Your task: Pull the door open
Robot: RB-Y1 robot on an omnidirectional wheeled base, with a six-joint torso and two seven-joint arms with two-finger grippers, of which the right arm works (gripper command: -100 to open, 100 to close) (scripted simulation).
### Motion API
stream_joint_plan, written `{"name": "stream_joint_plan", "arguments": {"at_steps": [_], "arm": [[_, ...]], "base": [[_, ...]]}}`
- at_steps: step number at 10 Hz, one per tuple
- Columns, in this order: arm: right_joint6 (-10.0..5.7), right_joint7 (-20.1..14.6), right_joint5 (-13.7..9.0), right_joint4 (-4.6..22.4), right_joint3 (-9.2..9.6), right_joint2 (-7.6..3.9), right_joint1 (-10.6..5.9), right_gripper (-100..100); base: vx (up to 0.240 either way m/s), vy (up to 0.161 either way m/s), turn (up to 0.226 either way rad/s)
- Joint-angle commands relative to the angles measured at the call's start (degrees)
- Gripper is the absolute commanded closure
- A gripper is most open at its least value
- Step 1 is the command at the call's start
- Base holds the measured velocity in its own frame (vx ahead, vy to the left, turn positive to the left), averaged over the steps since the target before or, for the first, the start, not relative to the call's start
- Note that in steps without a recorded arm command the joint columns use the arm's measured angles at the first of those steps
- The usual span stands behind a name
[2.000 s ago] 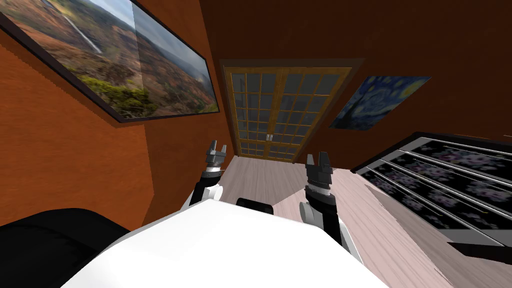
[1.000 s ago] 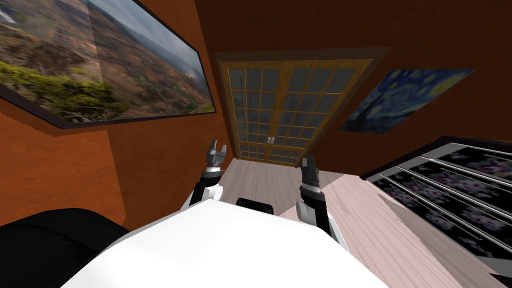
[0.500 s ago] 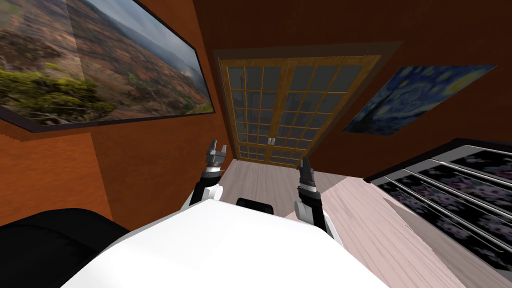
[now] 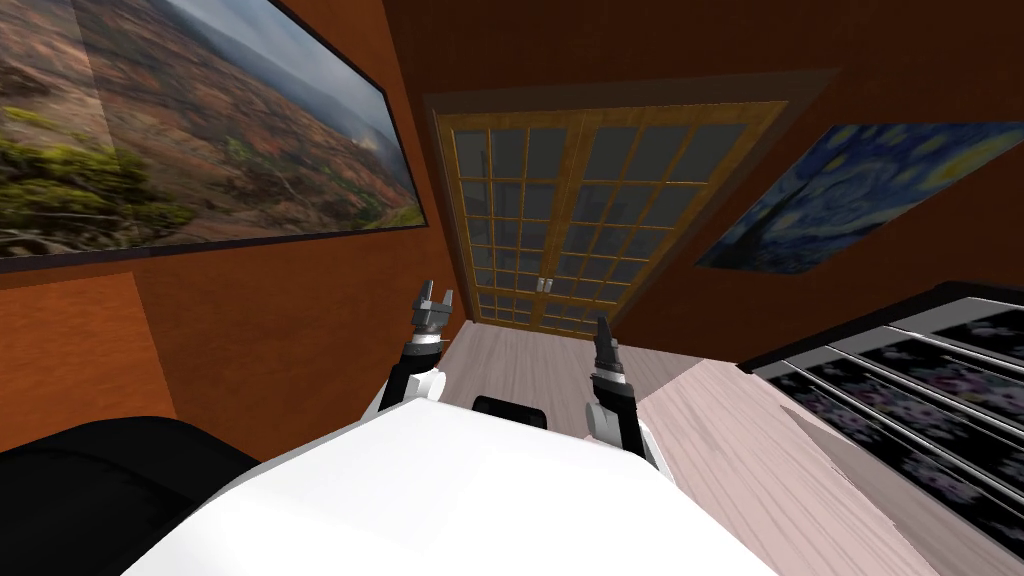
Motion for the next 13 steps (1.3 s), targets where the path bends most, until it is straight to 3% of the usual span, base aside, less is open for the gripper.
{"name": "stream_joint_plan", "arguments": {"at_steps": [1, 13], "arm": [[0.04, 2.3, -0.4, 1.9, 0.03, -0.19, -0.88, -100], [-2.21, 19.3, -3.4, 17.0, 0.78, -1.24, -5.36, -100]], "base": [[0.107, -0.004, 0.015], [0.098, 0.001, 0.021]]}}
